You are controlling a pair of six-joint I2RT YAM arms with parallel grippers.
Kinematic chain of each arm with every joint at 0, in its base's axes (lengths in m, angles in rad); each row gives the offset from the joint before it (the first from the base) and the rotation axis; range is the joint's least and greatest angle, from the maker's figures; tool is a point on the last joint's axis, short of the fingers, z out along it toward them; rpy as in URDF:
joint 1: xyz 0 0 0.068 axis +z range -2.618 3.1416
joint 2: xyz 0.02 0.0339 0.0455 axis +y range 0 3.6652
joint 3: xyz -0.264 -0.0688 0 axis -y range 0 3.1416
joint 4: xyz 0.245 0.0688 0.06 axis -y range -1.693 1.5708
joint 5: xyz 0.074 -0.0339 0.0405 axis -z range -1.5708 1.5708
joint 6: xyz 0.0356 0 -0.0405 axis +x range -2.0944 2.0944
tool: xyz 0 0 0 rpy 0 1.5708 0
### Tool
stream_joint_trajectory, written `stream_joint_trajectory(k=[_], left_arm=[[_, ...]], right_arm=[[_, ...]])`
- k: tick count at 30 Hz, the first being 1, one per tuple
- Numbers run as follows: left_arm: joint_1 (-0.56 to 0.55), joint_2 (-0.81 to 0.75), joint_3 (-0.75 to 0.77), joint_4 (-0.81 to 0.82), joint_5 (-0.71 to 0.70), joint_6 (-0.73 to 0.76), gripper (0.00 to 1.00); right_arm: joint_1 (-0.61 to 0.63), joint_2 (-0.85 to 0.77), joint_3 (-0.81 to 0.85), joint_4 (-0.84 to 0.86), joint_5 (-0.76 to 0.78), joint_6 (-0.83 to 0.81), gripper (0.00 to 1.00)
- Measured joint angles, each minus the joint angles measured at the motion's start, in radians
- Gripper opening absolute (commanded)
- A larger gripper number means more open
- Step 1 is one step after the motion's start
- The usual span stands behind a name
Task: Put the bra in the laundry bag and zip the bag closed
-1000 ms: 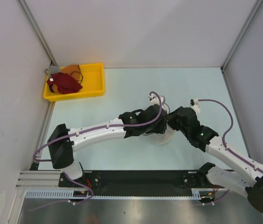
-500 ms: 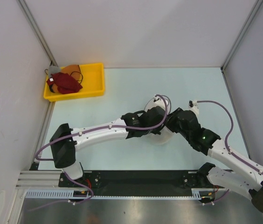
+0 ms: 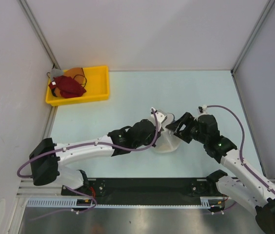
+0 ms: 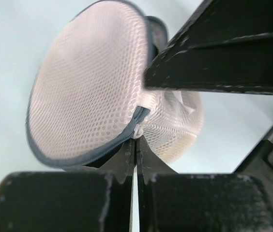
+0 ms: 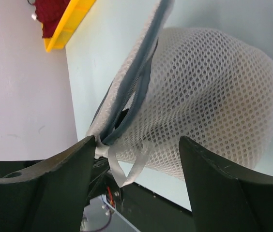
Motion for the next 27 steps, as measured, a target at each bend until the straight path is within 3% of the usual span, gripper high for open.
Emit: stream_joint_trajectory(k=[10, 13, 14, 16, 17, 19, 20, 23, 27], left_arm=[[0.0, -0.024, -0.049, 0.097, 0.132, 0.053, 0.0], [0.0, -0.033, -0.067, 0.117, 0.173, 0.074, 0.0], [0.0, -0.035, -0.073, 0.124, 0.182, 0.083, 0.0], [0.0, -0.043, -0.086, 0.132, 0.2, 0.096, 0.0], [0.001, -0.048, -0.092, 0.137, 0.205, 0.1, 0.05], [0.002, -0.06, -0.103, 0.143, 0.216, 0.106, 0.17], [0.002, -0.067, -0.109, 0.144, 0.223, 0.107, 0.31], [0.001, -0.1, -0.127, 0.143, 0.23, 0.096, 0.5], [0.002, -0.212, -0.14, 0.13, 0.213, -0.009, 0.53]], right_arm=[[-0.008, 0.002, -0.014, 0.03, -0.145, -0.023, 0.73], [0.0, 0.007, -0.014, 0.035, -0.148, -0.023, 0.61], [0.002, 0.01, -0.014, 0.035, -0.148, -0.019, 0.48], [0.008, 0.016, -0.014, 0.035, -0.144, -0.014, 0.35], [0.013, 0.016, -0.014, 0.035, -0.141, -0.008, 0.26], [0.031, 0.016, -0.014, 0.039, -0.128, 0.004, 0.19], [0.042, 0.016, -0.014, 0.042, -0.121, 0.013, 0.15], [0.074, 0.016, -0.014, 0.04, -0.089, 0.032, 0.13], [0.118, 0.012, -0.014, 0.025, -0.03, 0.079, 0.13]])
